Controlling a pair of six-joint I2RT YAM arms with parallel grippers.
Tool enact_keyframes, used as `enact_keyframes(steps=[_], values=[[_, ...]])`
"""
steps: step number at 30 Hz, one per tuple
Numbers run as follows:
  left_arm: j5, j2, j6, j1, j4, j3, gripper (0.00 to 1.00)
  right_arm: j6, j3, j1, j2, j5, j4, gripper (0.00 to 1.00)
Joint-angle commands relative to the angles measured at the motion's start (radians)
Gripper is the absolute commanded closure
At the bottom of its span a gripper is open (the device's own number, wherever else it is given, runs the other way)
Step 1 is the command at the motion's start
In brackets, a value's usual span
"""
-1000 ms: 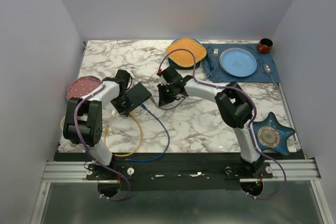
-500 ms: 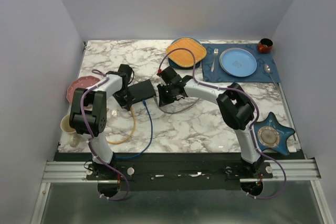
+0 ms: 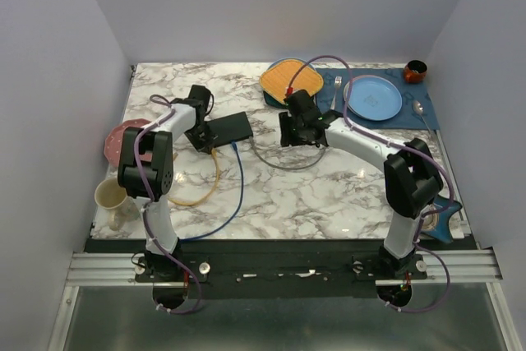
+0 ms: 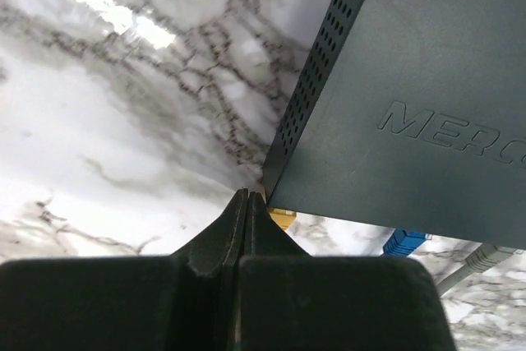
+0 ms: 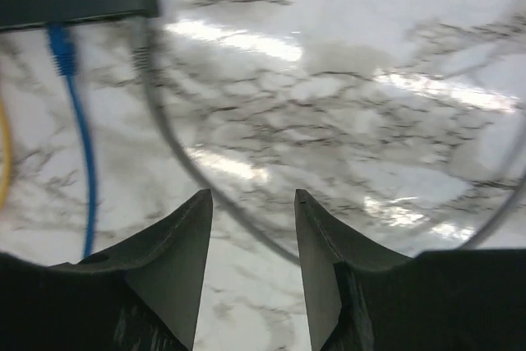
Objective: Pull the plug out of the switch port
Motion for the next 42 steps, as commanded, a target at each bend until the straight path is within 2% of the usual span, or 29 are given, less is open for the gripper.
enact_keyframes(steps=[1,5,12,16,23,29,32,33,37,40,42], values=[[0.048,0.062,0.004,-0.003,0.025,0.082,1.00,-0.016,-0.022,-0.066,0.060,0.084,-0.027,0.48],[0.065,0.079,-0.002,-0.003,0.026,0.102,1.00,-0.017,0.008,-0.066,0.132,0.070,-0.071,0.52],[0.097,0.089,0.006,-0.003,0.041,0.096,1.00,0.039,-0.134,-0.063,0.076,-0.041,-0.026,0.55],[0.109,0.095,0.007,-0.005,0.046,0.101,1.00,0.069,-0.266,-0.011,0.026,-0.056,0.004,0.56],[0.100,0.079,0.010,-0.005,0.046,0.099,1.00,0.163,-0.380,0.116,-0.024,-0.097,0.066,0.57],[0.100,0.066,0.007,-0.005,0.049,0.084,1.00,0.207,-0.371,0.174,-0.043,-0.091,0.067,0.57],[0.102,0.053,0.009,-0.005,0.052,0.067,1.00,0.206,-0.354,0.174,-0.075,-0.019,0.045,0.57],[0.102,0.049,0.007,-0.005,0.055,0.061,1.00,0.204,-0.352,0.174,-0.119,0.051,0.037,0.56],[0.105,0.017,0.009,-0.015,0.092,0.012,1.00,0.169,-0.374,0.173,-0.258,0.223,0.054,0.48],[0.122,0.021,0.007,-0.041,0.132,-0.005,1.00,0.129,-0.361,0.159,-0.308,0.274,0.054,0.20],[0.136,0.036,0.018,-0.072,0.141,0.004,1.00,0.114,-0.345,0.150,-0.308,0.257,0.056,0.17]])
